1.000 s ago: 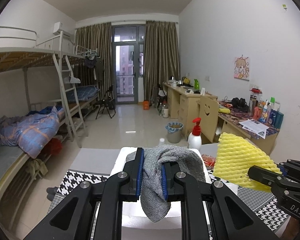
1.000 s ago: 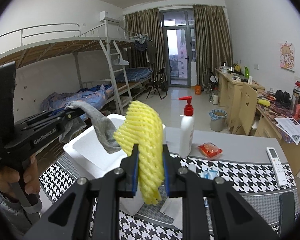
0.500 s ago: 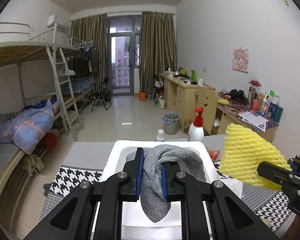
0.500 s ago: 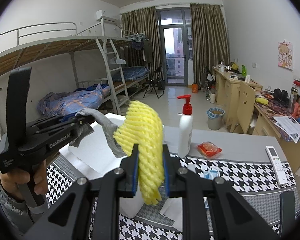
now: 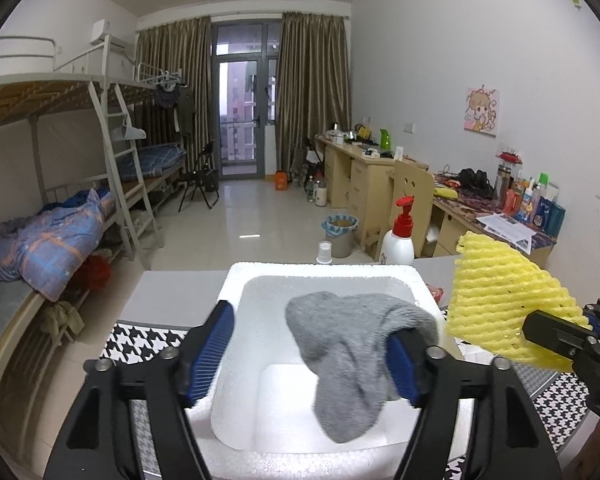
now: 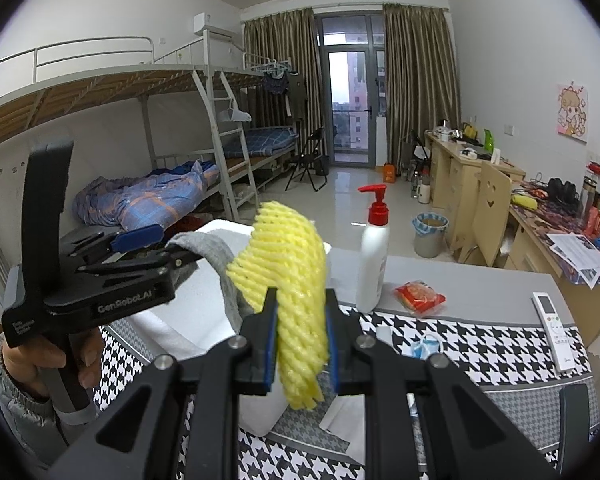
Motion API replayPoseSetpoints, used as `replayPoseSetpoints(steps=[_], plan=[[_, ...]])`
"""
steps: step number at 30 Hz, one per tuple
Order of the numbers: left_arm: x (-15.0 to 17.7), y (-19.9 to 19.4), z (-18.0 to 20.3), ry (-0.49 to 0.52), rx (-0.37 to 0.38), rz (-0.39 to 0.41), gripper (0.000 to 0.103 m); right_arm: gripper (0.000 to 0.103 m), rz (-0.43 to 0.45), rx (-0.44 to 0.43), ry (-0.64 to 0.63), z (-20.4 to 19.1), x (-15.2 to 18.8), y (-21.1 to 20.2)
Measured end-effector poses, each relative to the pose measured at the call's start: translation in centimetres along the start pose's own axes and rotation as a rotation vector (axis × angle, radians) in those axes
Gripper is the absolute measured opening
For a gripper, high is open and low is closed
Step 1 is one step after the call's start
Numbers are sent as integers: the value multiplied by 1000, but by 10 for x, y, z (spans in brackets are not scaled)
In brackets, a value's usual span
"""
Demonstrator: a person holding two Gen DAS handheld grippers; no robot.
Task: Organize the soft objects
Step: 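Lower the grey sock into the white foam box and open the left tool, then lower the yellow foam net into the foam box and open the right tool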
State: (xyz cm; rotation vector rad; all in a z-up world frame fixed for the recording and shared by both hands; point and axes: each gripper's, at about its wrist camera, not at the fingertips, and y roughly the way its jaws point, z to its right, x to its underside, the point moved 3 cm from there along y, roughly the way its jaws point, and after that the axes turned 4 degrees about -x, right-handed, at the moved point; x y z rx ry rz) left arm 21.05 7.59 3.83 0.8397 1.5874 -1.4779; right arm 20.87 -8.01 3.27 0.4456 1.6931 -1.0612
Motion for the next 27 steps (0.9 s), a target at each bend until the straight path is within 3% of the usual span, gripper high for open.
replayPoseSetpoints(steps=[1, 7, 19, 27], plan=[[0, -1, 0, 7, -3, 0, 84, 24, 0, 0, 0, 0, 0, 0], [0, -2, -3, 5, -24, 8, 87, 24, 6, -7, -12, -4, -1, 0], [2, 1, -11, -5, -41, 3, 88, 24, 36, -62, -60, -21, -7, -6], [2, 0, -15, -3, -46, 4, 88, 24, 11, -105, -70, -33, -12, 8]])
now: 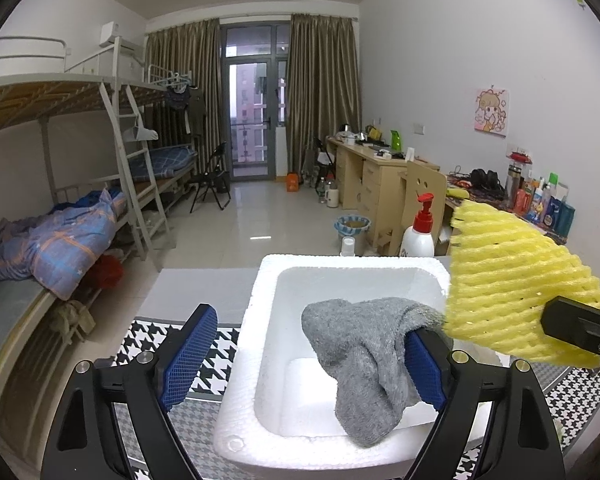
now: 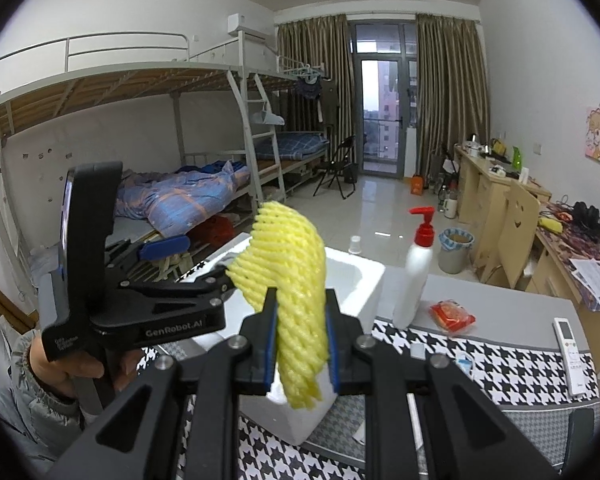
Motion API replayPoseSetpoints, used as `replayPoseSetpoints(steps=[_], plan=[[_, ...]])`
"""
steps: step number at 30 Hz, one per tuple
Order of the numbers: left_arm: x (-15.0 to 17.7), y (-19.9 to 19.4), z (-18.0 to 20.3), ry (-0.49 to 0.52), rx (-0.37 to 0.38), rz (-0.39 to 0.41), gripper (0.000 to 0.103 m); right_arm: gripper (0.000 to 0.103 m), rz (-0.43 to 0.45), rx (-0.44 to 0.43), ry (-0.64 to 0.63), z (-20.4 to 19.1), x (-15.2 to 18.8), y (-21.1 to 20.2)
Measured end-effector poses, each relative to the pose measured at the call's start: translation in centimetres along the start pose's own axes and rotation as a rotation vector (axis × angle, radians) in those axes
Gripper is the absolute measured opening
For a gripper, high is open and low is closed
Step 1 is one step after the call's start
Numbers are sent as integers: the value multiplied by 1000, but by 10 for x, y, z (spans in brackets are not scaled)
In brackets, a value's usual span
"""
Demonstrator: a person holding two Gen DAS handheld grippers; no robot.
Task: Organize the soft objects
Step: 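Lower the yellow foam net into the foam box and open the right tool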
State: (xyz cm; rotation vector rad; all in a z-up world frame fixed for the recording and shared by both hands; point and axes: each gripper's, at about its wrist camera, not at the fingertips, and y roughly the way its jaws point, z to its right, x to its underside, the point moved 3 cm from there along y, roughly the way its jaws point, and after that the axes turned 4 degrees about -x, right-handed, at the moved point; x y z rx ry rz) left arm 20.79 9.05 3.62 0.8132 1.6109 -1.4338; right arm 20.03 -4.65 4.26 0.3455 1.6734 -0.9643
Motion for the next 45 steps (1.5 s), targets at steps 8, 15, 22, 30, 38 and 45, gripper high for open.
replayPoseSetpoints(steps=[8, 15, 22, 30, 38, 45], plan=[[4, -4, -4, 4, 4, 6, 88, 24, -24, -18, -25, -11, -6, 14], [5, -8, -7, 10, 24, 23, 89, 24, -57, -9, -32, -11, -8, 31], [5, -16, -10, 15, 50, 58, 95, 24, -84, 7, -16, -13, -11, 42], [4, -18, -20, -1, 19, 76, 95, 24, -97, 1, -22, -18, -12, 48], [11, -16, -32, -17, -5, 71, 96, 24, -130, -12, -23, -20, -11, 58], [13, -17, -38, -28, -16, 68, 97, 52, -132, 1, -36, -21, -11, 61]])
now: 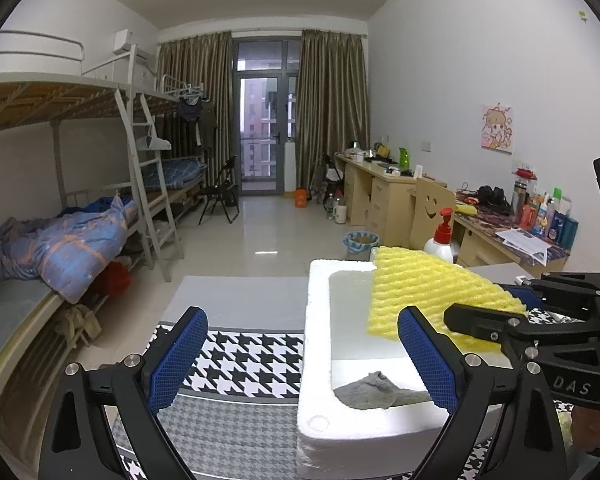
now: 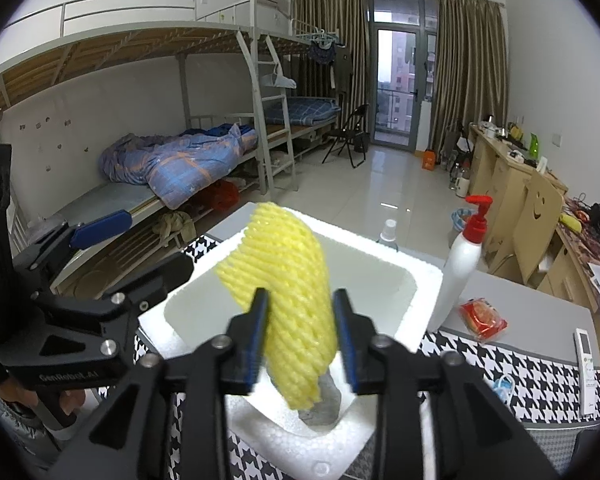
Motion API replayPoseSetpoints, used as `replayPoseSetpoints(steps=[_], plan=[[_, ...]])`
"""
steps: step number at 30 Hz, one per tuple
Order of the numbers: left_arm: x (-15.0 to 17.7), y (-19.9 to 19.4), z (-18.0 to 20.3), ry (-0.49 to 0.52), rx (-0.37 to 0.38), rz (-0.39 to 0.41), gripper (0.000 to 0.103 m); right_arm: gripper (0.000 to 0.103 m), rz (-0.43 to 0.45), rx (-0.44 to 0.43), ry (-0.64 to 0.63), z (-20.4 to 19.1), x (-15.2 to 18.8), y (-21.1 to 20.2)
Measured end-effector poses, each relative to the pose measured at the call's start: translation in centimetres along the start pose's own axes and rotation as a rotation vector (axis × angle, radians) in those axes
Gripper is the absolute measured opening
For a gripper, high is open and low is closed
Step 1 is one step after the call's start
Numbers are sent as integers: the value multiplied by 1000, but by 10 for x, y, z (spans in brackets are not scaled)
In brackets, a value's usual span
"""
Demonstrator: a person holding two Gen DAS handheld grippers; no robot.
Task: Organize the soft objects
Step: 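Lower the yellow foam net into the foam box and open the right tool, then withdraw both tools from the box toward the tissue pack on the table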
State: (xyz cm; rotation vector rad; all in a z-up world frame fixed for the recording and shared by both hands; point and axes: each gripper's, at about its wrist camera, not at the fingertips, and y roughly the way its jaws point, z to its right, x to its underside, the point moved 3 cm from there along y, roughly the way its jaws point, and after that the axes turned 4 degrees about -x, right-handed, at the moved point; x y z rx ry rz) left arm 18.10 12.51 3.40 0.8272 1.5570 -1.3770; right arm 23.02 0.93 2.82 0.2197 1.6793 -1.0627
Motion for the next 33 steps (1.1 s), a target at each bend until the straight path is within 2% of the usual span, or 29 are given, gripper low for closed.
replayPoseSetpoints(steps=[6, 20, 22, 24, 26, 28, 30, 33], plan=[[1, -1, -5, -10, -8, 7, 98, 67, 3, -4, 26, 5, 0, -2], [1, -8, -7, -10, -20, 12, 99, 68, 24, -2, 31, 5, 1, -13], [0, -9, -6, -10, -22, 17, 102, 79, 35, 0, 42, 6, 3, -18], [0, -14, -5, -5, -25, 29, 102, 85, 60, 5, 50, 8, 3, -24], [-1, -19, -2, 1, -25, 36, 102, 87, 81, -1, 54, 10, 4, -31], [-1, -23, 1, 8, -31, 41, 102, 94, 95, -4, 53, 11, 4, -35], [-1, -27, 4, 8, -30, 46, 102, 96, 114, 4, 44, 10, 4, -39], [-1, -31, 8, 2, -36, 47, 102, 97, 124, 8, 26, 10, 6, -44]])
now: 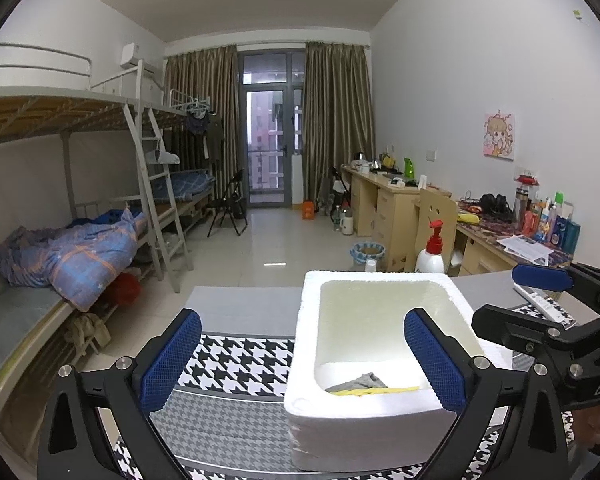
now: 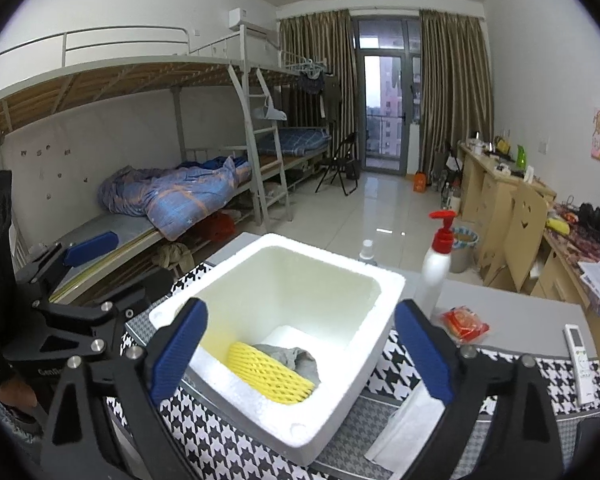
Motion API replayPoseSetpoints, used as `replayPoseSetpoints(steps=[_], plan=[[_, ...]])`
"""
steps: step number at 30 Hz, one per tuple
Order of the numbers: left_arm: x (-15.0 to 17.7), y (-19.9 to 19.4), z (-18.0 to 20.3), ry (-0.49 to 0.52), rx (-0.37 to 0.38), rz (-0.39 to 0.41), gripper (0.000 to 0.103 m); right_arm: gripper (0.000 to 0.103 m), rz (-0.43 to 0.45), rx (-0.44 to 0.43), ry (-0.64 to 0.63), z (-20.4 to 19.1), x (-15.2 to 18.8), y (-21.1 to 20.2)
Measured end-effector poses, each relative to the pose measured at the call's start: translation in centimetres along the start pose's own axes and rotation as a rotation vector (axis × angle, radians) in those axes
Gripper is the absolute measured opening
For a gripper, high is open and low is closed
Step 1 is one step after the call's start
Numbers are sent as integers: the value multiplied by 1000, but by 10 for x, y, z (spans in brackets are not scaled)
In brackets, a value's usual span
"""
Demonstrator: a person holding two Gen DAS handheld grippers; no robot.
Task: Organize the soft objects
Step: 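Withdraw both tools from the box toward the tissue pack on the table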
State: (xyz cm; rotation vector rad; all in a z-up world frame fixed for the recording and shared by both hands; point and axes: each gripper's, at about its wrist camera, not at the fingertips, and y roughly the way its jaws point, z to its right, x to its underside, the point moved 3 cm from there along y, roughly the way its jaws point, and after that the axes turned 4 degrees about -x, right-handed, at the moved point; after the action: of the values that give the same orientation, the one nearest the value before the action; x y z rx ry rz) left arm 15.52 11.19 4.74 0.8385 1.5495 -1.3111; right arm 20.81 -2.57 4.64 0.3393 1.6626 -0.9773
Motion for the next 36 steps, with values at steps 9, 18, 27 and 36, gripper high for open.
replayPoseSetpoints(steps=[9, 18, 27, 36], plan=[[-2, -12, 17, 7, -2, 6, 102, 97, 37, -3, 7, 10, 3, -21], [-6, -28, 39, 20, 30, 28, 102, 97, 63, 20, 15, 20, 11, -42], [-7, -34, 57, 31, 57, 41, 102, 97, 91, 46, 32, 34, 15, -57], [-9, -39, 75, 39, 94, 53, 102, 97, 106, 91, 47, 48, 20, -70]])
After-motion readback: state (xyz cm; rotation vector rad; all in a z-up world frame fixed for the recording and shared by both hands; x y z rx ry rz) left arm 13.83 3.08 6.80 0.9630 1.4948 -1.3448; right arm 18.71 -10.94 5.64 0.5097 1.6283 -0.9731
